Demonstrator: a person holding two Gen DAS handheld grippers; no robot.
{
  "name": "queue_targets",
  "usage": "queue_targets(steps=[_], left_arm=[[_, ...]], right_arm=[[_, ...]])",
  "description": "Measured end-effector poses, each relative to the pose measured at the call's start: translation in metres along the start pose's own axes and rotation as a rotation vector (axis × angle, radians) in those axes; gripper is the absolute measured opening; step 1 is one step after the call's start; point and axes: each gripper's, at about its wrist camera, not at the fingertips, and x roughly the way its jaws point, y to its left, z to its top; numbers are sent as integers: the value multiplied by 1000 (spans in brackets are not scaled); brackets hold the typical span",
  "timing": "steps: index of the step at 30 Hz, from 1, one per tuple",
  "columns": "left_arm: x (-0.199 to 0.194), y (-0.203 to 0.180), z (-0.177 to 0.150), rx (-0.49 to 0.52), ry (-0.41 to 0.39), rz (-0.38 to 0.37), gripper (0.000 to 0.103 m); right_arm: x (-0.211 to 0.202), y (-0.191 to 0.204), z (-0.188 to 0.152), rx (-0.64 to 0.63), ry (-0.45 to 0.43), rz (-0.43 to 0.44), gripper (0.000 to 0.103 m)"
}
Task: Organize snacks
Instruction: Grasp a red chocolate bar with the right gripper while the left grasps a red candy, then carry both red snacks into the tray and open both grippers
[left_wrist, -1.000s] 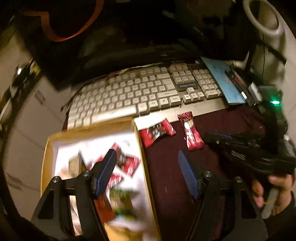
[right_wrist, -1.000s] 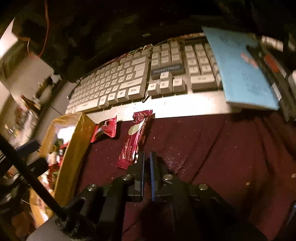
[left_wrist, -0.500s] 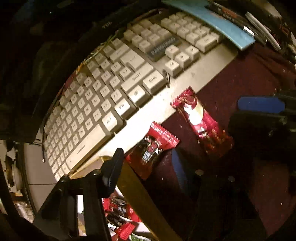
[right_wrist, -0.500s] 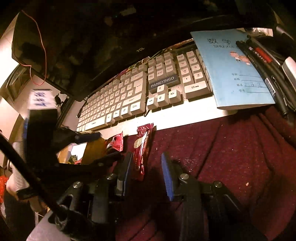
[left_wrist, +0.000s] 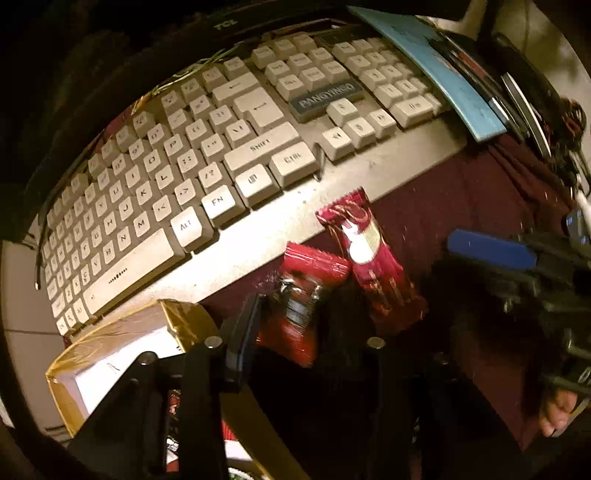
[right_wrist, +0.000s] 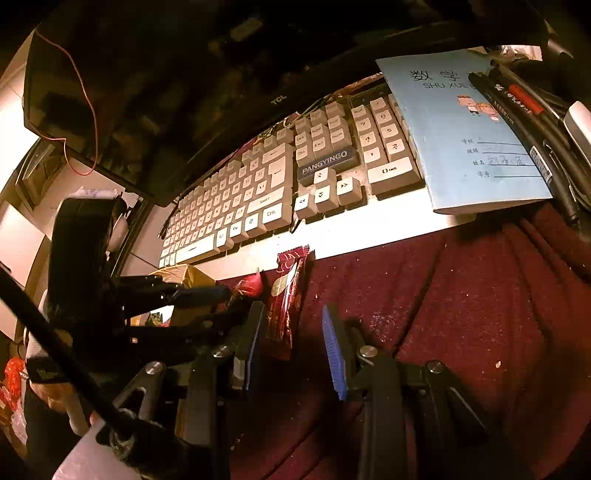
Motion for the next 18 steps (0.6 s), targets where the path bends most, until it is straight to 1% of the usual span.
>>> queue_targets(steps=[2,3,4,5,8,9,10,12,13,15,16,17,18], left_arm=[[0,7,6,-52,-15,-17,40],[0,9,7,-65,-18,-23,31],[-1,11,6,-75,-21,-36,30],[-2,12,2,-85,-30,-24,28],[-6,9,-17,-120,-63,4,26],[-10,11,-24,-156,-68,-2,26],[-17,13,-31,-193,-83,-28,26],[-36,18,-49,-267,-137,-74,26],[-53,21,-61,-314,-185,-106,26],[-80,25,-83,-370,-270,-133,26],[-96,24,-96,-397,-322,-131,26],[-111,19,-111,-424,-376,-106,26],[-123,16,-122,-455,-415,-84,26]], right_arm=[[1,-3,0,11,2,0,32],[1,-4,0,18,4,3,32],[2,-5,0,23,6,4,32],[2,-6,-1,27,11,7,32],[3,-6,-2,25,19,13,32],[5,-6,-2,22,22,10,32],[6,-5,-2,17,27,11,32],[9,0,-3,0,38,15,32],[10,2,-4,-9,38,16,32],[15,13,-3,-54,45,-3,32],[18,18,-3,-80,56,-25,33],[22,26,-4,-114,62,-70,34],[28,35,-3,-150,72,-134,34]])
